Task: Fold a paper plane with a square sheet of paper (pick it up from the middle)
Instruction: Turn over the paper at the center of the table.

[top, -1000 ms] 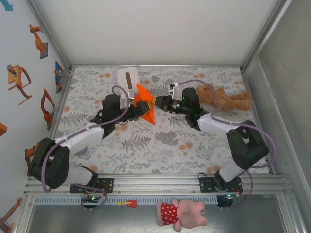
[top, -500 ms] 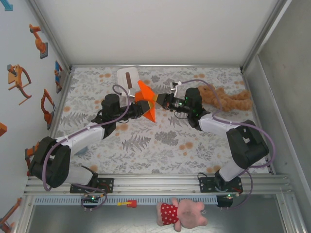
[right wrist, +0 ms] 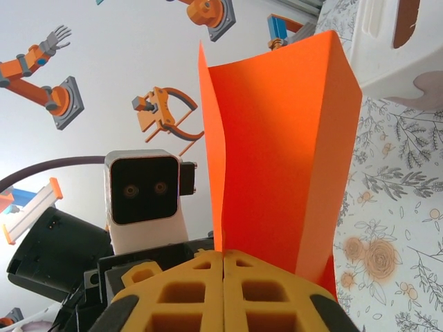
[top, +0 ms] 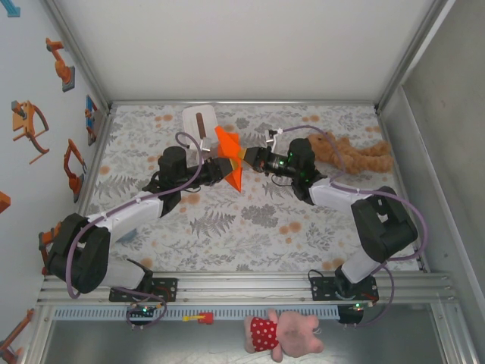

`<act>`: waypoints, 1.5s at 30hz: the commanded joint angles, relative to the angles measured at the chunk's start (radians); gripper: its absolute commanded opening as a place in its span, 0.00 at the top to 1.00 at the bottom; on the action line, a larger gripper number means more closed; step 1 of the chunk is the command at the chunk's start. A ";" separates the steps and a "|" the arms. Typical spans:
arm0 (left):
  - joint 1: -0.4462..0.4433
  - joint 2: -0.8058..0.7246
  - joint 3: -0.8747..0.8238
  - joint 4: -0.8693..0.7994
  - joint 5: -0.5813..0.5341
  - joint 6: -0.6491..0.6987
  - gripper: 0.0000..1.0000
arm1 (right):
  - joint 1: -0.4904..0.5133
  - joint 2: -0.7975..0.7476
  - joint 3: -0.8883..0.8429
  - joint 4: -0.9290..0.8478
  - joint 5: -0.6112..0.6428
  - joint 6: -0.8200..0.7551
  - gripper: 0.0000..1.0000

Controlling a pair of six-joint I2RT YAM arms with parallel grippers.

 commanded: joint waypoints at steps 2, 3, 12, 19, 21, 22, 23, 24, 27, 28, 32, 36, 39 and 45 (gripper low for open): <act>-0.002 -0.002 0.037 -0.009 0.005 0.017 0.81 | -0.020 -0.023 -0.030 0.037 0.016 -0.001 0.82; -0.002 -0.002 0.040 -0.016 0.004 0.020 0.83 | -0.024 -0.028 -0.036 0.035 0.021 -0.003 0.81; 0.003 -0.006 0.050 -0.072 -0.012 0.052 0.89 | -0.076 -0.084 -0.078 -0.012 0.048 -0.040 0.68; 0.009 -0.023 0.068 -0.229 -0.049 0.122 0.90 | -0.090 -0.214 -0.022 -0.496 0.191 -0.327 0.66; 0.009 -0.030 0.098 -0.351 -0.093 0.181 0.90 | -0.091 -0.266 0.005 -0.649 0.270 -0.418 0.65; 0.008 -0.033 0.120 -0.429 -0.123 0.219 0.90 | -0.090 -0.290 0.021 -0.719 0.315 -0.461 0.65; 0.004 -0.033 0.146 -0.509 -0.161 0.263 0.89 | -0.091 -0.312 0.035 -0.782 0.357 -0.497 0.65; -0.002 -0.032 0.170 -0.583 -0.201 0.303 0.89 | -0.092 -0.328 0.046 -0.828 0.391 -0.523 0.65; -0.032 -0.020 0.271 -0.827 -0.389 0.457 0.89 | -0.094 -0.363 0.080 -0.959 0.496 -0.587 0.66; -0.045 -0.013 0.302 -0.896 -0.466 0.501 0.90 | -0.093 -0.372 0.089 -0.989 0.527 -0.606 0.66; -0.104 0.039 0.407 -1.062 -0.713 0.606 0.89 | -0.093 -0.408 0.094 -1.058 0.625 -0.642 0.66; -0.181 0.118 0.485 -1.149 -0.961 0.650 0.89 | -0.096 -0.450 0.072 -1.076 0.686 -0.650 0.65; -0.249 0.204 0.540 -1.203 -1.141 0.663 0.89 | -0.097 -0.466 0.066 -1.098 0.725 -0.647 0.65; -0.354 0.433 0.648 -1.308 -1.418 0.665 0.90 | -0.113 -0.493 0.045 -1.133 0.796 -0.624 0.65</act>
